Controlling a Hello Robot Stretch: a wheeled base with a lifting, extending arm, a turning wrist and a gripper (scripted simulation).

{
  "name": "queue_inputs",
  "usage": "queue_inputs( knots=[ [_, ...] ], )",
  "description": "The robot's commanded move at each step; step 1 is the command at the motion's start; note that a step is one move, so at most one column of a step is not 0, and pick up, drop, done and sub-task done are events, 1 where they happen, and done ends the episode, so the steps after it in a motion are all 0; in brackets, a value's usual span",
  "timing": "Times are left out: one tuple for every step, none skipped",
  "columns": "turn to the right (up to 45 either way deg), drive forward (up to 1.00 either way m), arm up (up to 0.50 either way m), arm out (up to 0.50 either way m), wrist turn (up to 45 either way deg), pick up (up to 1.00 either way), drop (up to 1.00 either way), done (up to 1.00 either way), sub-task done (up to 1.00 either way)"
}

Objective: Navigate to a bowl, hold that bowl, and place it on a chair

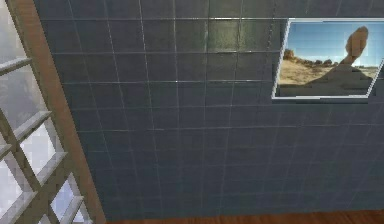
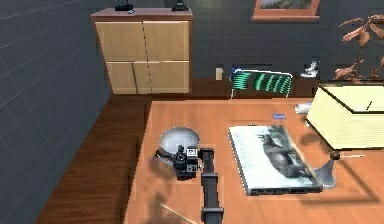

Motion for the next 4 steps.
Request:
queue_inputs(
  knots=[
    [0.0, 0.0, 0.32, 0.0, 0.0, 0.0, 0.0, 0.0, 0.0],
    [0.0, 0.0, 0.0, 0.0, -45.0, 0.0, 0.0, 0.0, 0.0],
    [0.0, 0.0, 0.0, 0.0, -45.0, 0.0, 0.0, 0.0, 0.0],
    [0.0, 0.0, 0.0, 0.0, -21.0, 0.0, 0.0, 0.0, 0.0]
  ],
)
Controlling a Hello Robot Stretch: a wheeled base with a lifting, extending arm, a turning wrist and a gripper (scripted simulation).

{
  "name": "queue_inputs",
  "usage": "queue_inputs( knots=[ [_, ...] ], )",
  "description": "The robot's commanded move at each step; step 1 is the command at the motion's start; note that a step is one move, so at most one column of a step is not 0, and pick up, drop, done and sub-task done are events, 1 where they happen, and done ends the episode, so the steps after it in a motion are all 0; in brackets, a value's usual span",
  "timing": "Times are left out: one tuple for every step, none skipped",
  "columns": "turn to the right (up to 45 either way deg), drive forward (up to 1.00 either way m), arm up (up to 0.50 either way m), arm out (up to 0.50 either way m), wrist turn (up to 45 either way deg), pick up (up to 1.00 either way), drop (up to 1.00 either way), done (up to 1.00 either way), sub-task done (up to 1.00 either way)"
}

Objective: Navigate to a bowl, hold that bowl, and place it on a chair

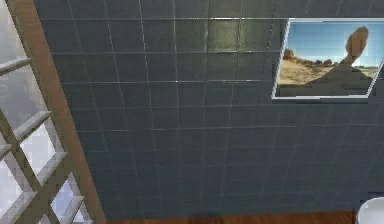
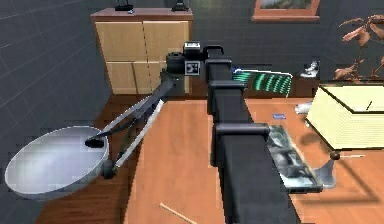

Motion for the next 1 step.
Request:
queue_inputs(
  knots=[
    [0.0, 0.0, 0.0, -0.32, 0.0, 0.0, 0.0, 0.0, 0.0]
  ],
)
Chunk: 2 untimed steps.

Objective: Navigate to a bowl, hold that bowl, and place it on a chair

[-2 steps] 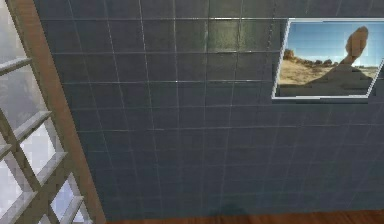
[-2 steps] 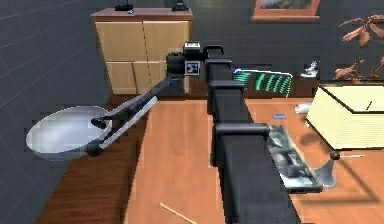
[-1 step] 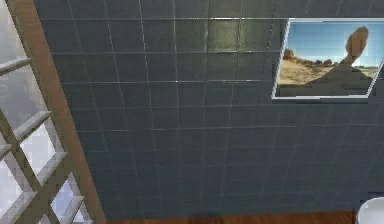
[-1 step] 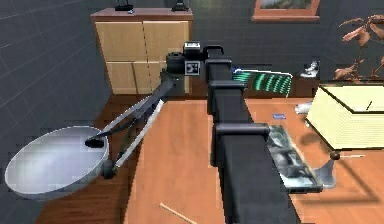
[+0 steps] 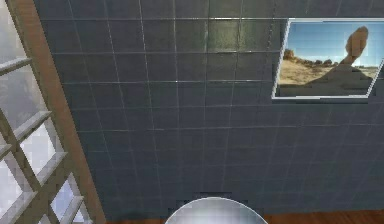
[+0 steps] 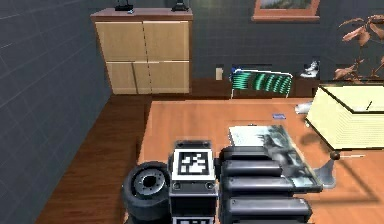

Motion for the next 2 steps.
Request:
queue_inputs(
  knots=[
    [-45.0, 0.0, 0.0, 0.0, 0.0, 0.0, 0.0, 0.0, 0.0],
    [-18.0, 0.0, 0.0, 0.0, 0.0, 0.0, 0.0, 0.0, 0.0]
  ],
)
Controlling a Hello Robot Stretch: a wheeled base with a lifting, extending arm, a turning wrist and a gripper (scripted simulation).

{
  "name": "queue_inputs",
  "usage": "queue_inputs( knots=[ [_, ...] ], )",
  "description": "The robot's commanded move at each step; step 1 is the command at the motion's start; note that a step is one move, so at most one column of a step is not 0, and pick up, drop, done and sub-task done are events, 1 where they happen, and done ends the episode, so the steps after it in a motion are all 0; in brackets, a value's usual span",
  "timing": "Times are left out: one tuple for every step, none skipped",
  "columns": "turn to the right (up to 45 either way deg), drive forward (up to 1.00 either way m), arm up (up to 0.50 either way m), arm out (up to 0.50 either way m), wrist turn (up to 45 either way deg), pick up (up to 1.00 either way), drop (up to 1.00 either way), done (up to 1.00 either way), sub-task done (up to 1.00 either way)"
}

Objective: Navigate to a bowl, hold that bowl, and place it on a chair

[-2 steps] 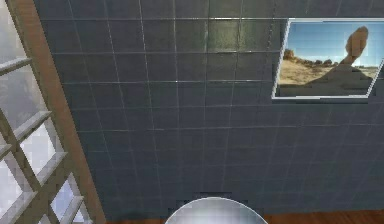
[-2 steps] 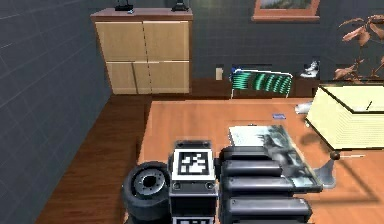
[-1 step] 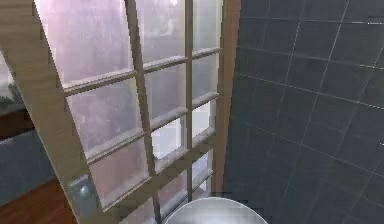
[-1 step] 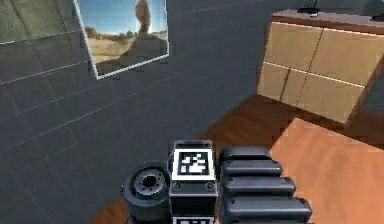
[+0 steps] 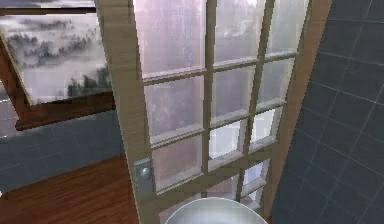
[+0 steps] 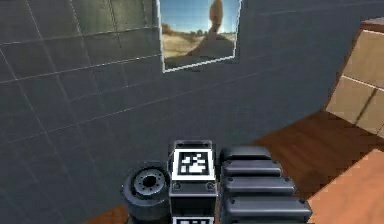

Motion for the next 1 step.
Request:
queue_inputs(
  knots=[
    [0.0, 0.05, 0.0, 0.0, 0.0, 0.0, 0.0, 0.0, 0.0]
  ],
)
